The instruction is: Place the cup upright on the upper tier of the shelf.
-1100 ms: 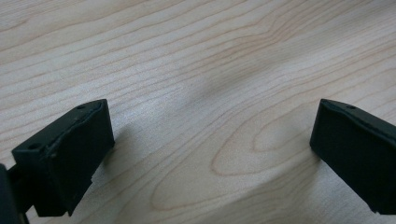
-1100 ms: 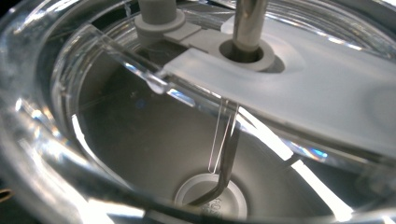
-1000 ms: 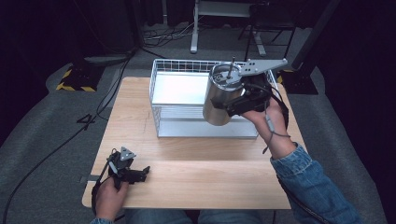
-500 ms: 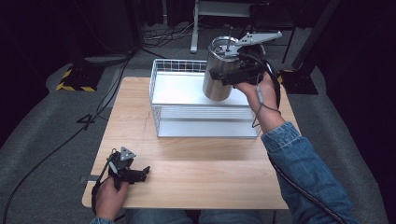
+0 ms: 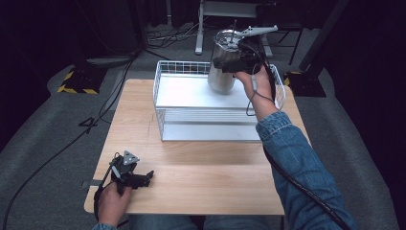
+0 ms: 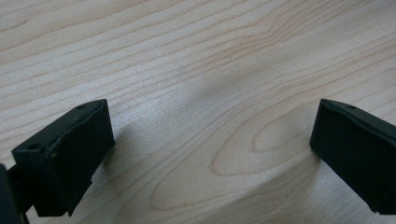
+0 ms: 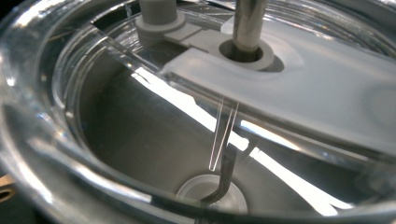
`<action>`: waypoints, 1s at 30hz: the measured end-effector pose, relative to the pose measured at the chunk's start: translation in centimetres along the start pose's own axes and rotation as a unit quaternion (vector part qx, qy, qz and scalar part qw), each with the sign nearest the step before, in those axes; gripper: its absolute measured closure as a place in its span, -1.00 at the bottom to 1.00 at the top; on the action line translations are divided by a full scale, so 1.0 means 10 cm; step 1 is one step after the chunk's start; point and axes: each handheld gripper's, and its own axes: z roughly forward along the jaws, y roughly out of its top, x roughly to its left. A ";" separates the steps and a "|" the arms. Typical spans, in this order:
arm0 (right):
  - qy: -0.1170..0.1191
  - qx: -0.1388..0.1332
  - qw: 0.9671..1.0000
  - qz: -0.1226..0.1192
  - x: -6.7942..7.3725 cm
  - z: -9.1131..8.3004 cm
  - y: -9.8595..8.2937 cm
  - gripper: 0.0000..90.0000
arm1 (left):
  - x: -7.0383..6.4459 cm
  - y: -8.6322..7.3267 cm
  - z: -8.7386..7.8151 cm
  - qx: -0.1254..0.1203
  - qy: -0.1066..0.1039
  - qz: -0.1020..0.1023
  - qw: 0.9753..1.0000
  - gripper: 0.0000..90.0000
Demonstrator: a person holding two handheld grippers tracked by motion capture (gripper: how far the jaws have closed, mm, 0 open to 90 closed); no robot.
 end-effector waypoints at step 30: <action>-0.006 0.024 1.000 0.016 -0.11 0.25 -0.13 -0.92 | 0.00 0.00 0.00 0.000 0.000 0.000 1.000 -1.00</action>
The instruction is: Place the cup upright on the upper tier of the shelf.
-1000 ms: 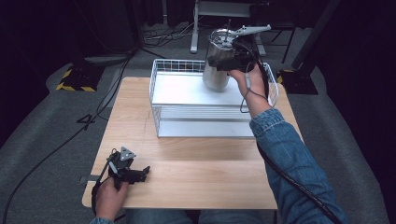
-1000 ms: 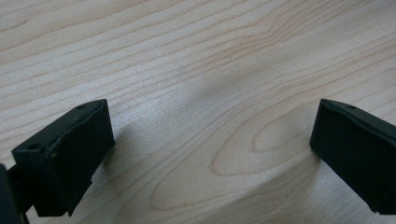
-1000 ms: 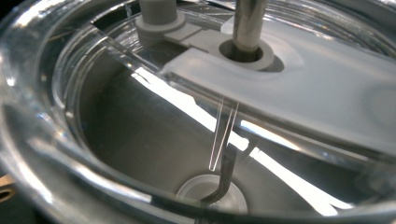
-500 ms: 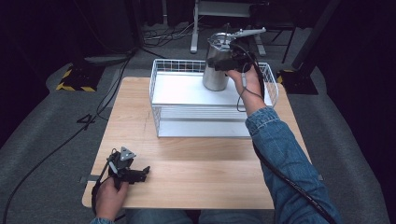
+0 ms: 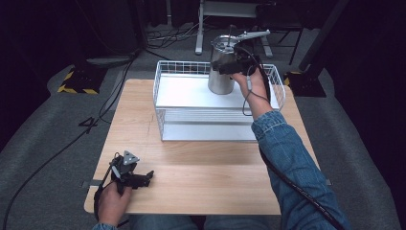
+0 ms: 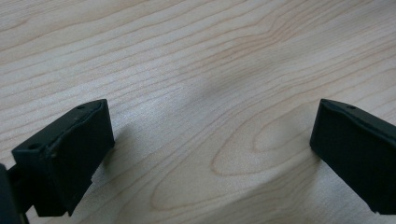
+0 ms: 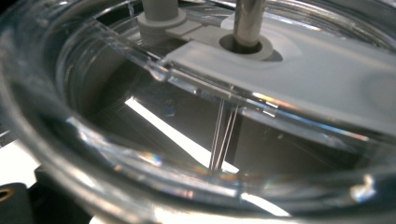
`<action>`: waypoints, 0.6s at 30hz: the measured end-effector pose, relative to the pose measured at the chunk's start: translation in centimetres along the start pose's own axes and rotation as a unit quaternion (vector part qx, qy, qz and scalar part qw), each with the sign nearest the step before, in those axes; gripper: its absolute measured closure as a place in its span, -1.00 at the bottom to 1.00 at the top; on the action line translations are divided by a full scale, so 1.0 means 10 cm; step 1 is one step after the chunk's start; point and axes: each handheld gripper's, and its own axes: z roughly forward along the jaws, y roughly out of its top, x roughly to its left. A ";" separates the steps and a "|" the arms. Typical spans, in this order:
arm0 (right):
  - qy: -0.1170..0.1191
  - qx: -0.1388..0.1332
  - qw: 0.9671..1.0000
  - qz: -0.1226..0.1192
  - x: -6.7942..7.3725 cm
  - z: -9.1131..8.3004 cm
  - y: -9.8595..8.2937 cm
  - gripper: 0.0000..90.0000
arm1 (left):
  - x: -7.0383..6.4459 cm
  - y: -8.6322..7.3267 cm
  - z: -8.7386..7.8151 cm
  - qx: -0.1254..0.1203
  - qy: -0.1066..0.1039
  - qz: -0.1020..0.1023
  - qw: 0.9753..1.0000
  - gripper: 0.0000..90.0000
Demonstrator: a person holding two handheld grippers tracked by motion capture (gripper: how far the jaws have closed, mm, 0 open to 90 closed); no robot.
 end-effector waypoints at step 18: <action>0.002 -0.013 1.000 -0.001 -0.03 -0.01 -0.03 -1.00 | 0.00 0.00 0.00 0.000 0.000 0.000 1.000 -1.00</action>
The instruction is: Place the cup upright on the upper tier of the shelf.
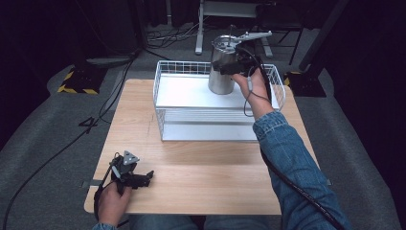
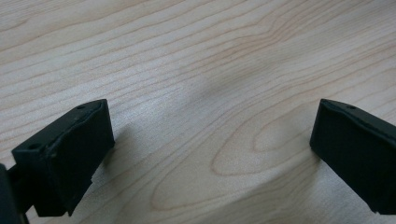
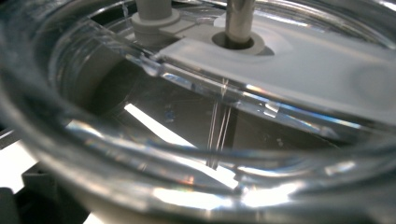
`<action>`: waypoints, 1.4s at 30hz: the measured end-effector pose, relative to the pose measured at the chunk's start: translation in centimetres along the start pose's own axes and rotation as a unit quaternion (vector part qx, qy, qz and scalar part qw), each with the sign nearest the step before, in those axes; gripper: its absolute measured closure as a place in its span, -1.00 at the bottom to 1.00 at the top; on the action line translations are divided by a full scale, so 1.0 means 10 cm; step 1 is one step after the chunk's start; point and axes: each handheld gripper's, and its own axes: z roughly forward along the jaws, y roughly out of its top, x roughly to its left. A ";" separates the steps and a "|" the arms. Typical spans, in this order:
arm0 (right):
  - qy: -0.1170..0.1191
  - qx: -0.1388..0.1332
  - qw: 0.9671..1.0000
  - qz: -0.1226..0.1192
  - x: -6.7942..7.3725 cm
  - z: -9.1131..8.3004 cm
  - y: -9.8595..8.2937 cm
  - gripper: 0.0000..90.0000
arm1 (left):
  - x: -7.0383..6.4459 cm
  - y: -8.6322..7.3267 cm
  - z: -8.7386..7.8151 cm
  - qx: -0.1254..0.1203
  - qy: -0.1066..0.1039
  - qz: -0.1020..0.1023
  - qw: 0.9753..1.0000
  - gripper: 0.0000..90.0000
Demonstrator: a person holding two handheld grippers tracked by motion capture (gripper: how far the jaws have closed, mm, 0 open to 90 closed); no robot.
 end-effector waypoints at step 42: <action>0.039 -0.041 0.998 -0.040 0.03 -1.34 -0.35 -1.00 | 0.00 0.00 0.00 0.001 0.000 0.000 1.000 -1.00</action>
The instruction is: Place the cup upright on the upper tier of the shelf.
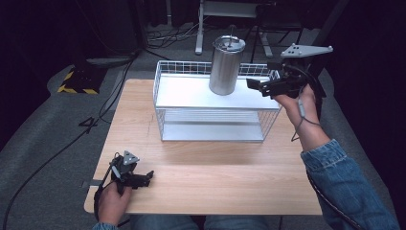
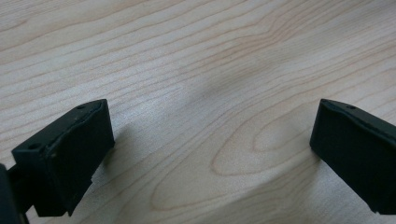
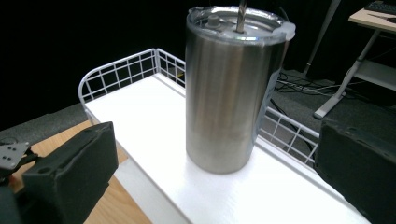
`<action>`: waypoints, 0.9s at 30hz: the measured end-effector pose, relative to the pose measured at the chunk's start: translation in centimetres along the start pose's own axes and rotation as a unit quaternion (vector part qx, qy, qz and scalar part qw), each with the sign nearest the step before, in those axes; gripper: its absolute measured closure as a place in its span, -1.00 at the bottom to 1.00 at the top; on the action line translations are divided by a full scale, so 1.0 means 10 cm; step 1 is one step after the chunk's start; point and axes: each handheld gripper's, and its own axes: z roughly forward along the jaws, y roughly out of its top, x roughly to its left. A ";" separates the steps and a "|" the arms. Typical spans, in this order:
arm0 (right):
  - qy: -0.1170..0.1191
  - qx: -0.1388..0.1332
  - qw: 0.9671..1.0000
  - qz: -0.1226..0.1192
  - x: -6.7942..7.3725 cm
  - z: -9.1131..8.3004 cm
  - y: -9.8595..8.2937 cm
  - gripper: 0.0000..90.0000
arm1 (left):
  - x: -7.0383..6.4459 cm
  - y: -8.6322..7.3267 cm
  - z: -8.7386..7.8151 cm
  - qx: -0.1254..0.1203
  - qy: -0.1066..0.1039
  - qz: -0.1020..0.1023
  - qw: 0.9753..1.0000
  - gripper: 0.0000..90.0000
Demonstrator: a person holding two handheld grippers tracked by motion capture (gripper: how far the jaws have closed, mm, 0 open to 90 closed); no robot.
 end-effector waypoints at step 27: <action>0.021 0.023 0.999 -0.023 0.33 -0.60 -0.94 -0.99 | 0.00 0.00 0.00 0.000 -0.001 0.000 1.000 -1.00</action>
